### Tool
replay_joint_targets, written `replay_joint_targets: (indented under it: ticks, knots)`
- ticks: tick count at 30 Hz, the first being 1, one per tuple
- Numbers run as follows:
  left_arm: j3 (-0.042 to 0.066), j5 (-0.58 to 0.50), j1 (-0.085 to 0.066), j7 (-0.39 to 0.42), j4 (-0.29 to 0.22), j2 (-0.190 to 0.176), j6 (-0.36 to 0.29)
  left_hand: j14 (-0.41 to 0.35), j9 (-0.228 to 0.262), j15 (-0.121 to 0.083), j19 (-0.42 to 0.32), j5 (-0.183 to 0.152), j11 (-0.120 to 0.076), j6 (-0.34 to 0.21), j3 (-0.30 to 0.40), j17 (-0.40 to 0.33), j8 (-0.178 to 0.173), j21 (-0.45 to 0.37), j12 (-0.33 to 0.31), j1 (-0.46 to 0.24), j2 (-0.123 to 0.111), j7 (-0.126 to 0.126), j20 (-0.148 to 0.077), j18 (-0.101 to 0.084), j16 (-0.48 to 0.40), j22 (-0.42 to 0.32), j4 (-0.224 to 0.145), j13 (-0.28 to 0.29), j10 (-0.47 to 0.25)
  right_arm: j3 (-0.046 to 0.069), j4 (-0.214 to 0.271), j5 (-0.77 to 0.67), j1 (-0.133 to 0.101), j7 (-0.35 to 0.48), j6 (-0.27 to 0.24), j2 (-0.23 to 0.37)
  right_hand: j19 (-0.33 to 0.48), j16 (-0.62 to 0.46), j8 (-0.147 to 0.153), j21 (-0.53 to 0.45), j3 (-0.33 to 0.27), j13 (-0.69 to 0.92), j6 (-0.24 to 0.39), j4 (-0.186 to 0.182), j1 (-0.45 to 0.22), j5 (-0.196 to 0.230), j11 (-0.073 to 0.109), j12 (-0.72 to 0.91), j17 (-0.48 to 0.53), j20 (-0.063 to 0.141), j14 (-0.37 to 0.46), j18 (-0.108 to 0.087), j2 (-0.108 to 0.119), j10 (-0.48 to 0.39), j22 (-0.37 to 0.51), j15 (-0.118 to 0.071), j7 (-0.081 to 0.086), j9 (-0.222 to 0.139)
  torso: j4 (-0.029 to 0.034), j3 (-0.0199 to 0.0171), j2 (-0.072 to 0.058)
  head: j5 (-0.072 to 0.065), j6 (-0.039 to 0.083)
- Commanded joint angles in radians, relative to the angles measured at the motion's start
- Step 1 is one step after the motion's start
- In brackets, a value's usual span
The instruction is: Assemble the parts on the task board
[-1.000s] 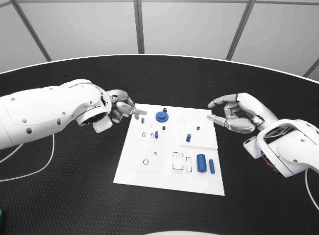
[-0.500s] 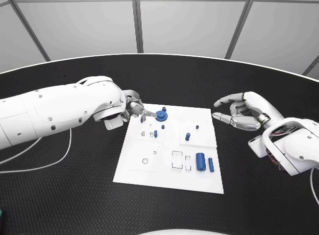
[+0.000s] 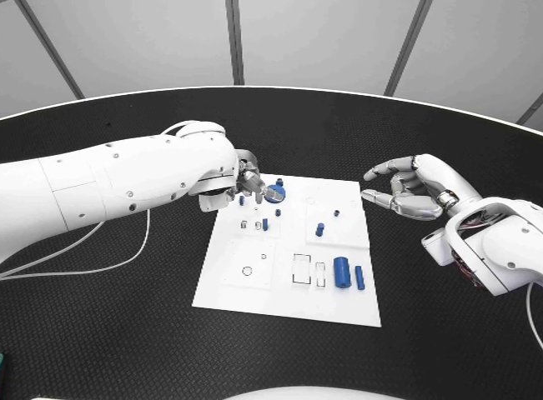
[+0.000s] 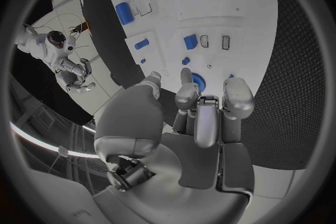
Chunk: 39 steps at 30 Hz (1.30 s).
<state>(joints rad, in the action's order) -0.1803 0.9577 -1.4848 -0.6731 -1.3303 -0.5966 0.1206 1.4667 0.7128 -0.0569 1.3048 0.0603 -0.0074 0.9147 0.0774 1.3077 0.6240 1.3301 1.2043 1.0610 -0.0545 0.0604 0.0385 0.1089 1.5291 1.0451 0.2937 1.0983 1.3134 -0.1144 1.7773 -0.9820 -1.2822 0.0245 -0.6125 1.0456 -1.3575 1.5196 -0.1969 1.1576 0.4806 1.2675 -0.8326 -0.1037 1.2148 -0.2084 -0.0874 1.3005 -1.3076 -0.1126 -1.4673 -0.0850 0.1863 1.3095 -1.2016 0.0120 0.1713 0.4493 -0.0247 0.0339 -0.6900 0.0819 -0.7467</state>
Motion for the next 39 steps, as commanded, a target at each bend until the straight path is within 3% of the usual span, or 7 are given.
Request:
replay_joint_targets:
  ticks: [1,4,8,13,15,25,39]
  knots:
    - [0.000,0.005,0.000,0.000,0.019,0.018,0.016,0.084,0.002,-0.009,0.004,-0.005,-0.001,-0.008,-0.006,0.194,0.003,0.004,0.000,0.004,0.004,0.002,-0.003,-0.009,0.004,0.002,0.000,-0.001,-0.001,0.000,0.000,0.000,0.000,-0.003,0.001,0.000,0.006,0.000,-0.005,-0.006,-0.001,-0.001,-0.002,-0.005,-0.006,-0.003,0.001,-0.007,-0.153,0.001,-0.075,-0.016,0.001,-0.005,0.001,-0.003,0.002,0.000,0.0003,0.0009,0.000,-0.001,-0.006]
    - [0.000,0.007,0.001,0.001,0.034,0.030,0.026,0.084,0.004,-0.009,0.005,-0.005,0.000,-0.009,-0.007,0.195,0.003,0.005,0.001,0.008,0.006,0.002,-0.003,-0.010,0.005,0.004,0.000,0.000,-0.001,0.000,0.001,0.000,0.000,-0.005,0.001,0.000,0.006,0.000,-0.005,-0.006,-0.001,-0.001,-0.002,-0.005,-0.006,-0.003,0.001,-0.007,-0.153,0.001,-0.075,-0.016,0.001,-0.005,0.001,-0.003,0.002,0.000,0.0015,-0.0001,0.001,-0.002,-0.009]
    - [0.000,0.008,0.007,0.005,0.061,0.051,0.044,0.084,0.007,-0.009,0.002,-0.004,0.000,-0.011,-0.009,0.194,0.003,0.003,-0.006,0.012,0.008,0.002,-0.003,-0.009,0.004,-0.001,0.000,-0.008,-0.007,0.000,0.000,0.000,0.000,-0.008,0.001,-0.002,0.008,-0.001,-0.005,-0.009,-0.002,-0.002,0.000,-0.007,-0.007,-0.006,0.001,-0.008,-0.152,0.001,-0.075,-0.016,0.002,-0.006,0.003,-0.003,0.002,0.000,-0.0021,0.0011,0.000,-0.001,-0.015]
    - [0.000,0.009,0.013,0.006,0.086,0.064,0.059,0.084,0.013,-0.007,-0.001,-0.003,0.002,-0.019,-0.012,0.196,-0.001,0.003,-0.015,0.019,0.018,0.005,-0.001,-0.009,0.005,-0.001,0.000,-0.018,-0.016,0.000,0.001,0.000,0.000,-0.011,0.002,-0.004,0.011,-0.004,-0.008,-0.019,-0.001,-0.009,0.005,-0.011,-0.006,-0.029,0.001,-0.015,-0.146,0.001,-0.073,-0.018,0.002,-0.013,0.010,-0.003,0.002,-0.001,-0.0036,0.0035,-0.005,0.004,-0.010]
    - [-0.001,0.009,0.016,0.006,0.098,0.069,0.065,0.084,0.014,-0.007,-0.001,-0.003,0.003,-0.020,-0.013,0.197,-0.002,0.002,-0.017,0.020,0.019,0.005,-0.001,-0.008,0.005,-0.002,0.000,-0.020,-0.017,0.000,0.001,0.000,0.000,-0.011,0.002,-0.004,0.012,-0.005,-0.008,-0.021,-0.001,-0.011,0.006,-0.011,-0.005,-0.030,0.001,-0.017,-0.145,0.001,-0.073,-0.018,0.002,-0.014,0.012,-0.003,0.002,-0.001,-0.0023,0.0026,-0.005,0.004,-0.011]
    - [-0.001,0.009,0.029,0.002,0.129,0.081,0.087,0.088,0.010,0.006,0.000,-0.002,0.019,-0.061,-0.035,0.211,-0.052,0.011,-0.022,0.040,0.034,0.025,0.008,-0.011,0.014,0.013,0.000,-0.025,-0.026,0.000,0.002,0.000,0.000,-0.011,0.001,-0.001,0.020,-0.011,-0.009,-0.037,0.000,-0.025,0.009,-0.013,-0.004,-0.037,0.001,-0.030,-0.132,0.001,-0.069,-0.022,0.004,-0.027,0.025,-0.003,0.002,-0.002,-0.0045,0.0034,-0.005,0.002,-0.012]
    - [-0.001,0.009,0.051,-0.004,0.162,0.087,0.113,0.089,0.008,0.010,0.001,-0.002,0.023,-0.063,-0.043,0.216,-0.064,0.014,-0.024,0.039,0.038,0.029,0.011,-0.011,0.016,0.017,0.001,-0.027,-0.030,0.000,-0.001,0.000,0.000,-0.013,0.001,0.000,0.022,-0.014,-0.010,-0.044,0.001,-0.030,0.010,-0.013,-0.002,-0.039,0.001,-0.035,-0.127,0.001,-0.068,-0.023,0.004,-0.031,0.030,-0.003,0.002,-0.003,-0.0016,0.0028,-0.005,-0.005,-0.017]
